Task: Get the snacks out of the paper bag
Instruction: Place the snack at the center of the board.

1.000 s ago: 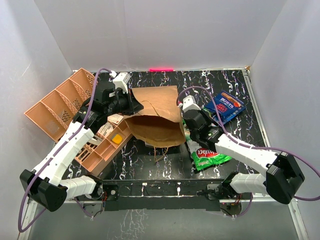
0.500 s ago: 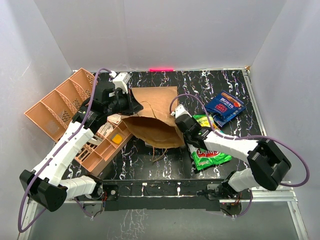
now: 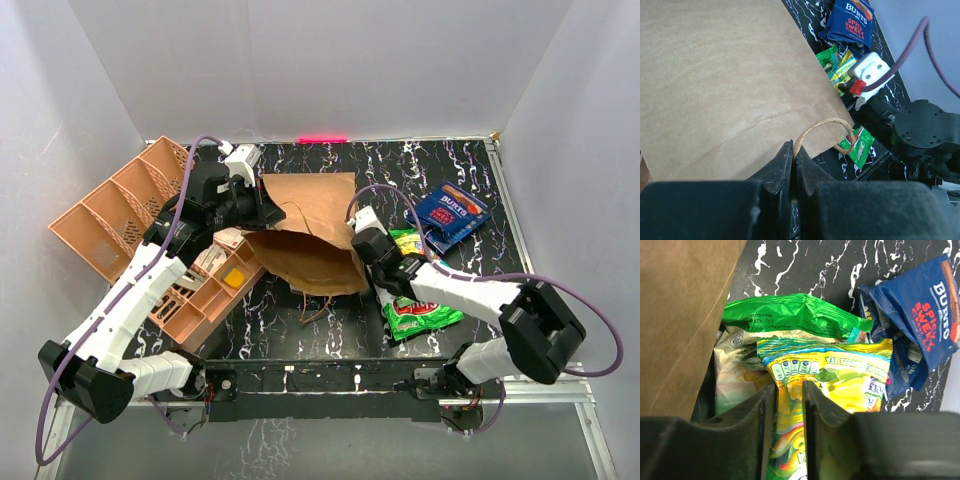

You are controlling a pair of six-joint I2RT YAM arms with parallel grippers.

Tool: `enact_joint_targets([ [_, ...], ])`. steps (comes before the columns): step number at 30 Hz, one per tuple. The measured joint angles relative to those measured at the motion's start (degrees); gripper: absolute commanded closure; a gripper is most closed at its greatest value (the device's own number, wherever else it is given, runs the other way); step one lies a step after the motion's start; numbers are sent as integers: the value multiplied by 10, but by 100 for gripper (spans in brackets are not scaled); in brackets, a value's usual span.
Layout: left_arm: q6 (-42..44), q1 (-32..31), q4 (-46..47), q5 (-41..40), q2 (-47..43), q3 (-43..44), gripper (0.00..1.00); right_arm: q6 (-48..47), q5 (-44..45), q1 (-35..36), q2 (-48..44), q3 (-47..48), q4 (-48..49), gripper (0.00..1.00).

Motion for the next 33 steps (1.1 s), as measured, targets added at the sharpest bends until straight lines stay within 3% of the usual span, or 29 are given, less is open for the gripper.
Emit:
enact_joint_targets([
  [8,0,0,0,4,0,1,100,17,-24,0,-103,10,-54,28],
  [14,1,0,2,18,0,3,100,24,-89,0,-220,17,-87,17],
  [17,1,0,5,24,0,4,100,26,-136,0,-269,17,-101,3],
  [27,-2,0,17,43,-1,11,100,-23,-337,7,-359,17,-137,2],
  [33,-7,0,35,72,-1,11,100,-59,-470,30,-421,-7,-97,2],
])
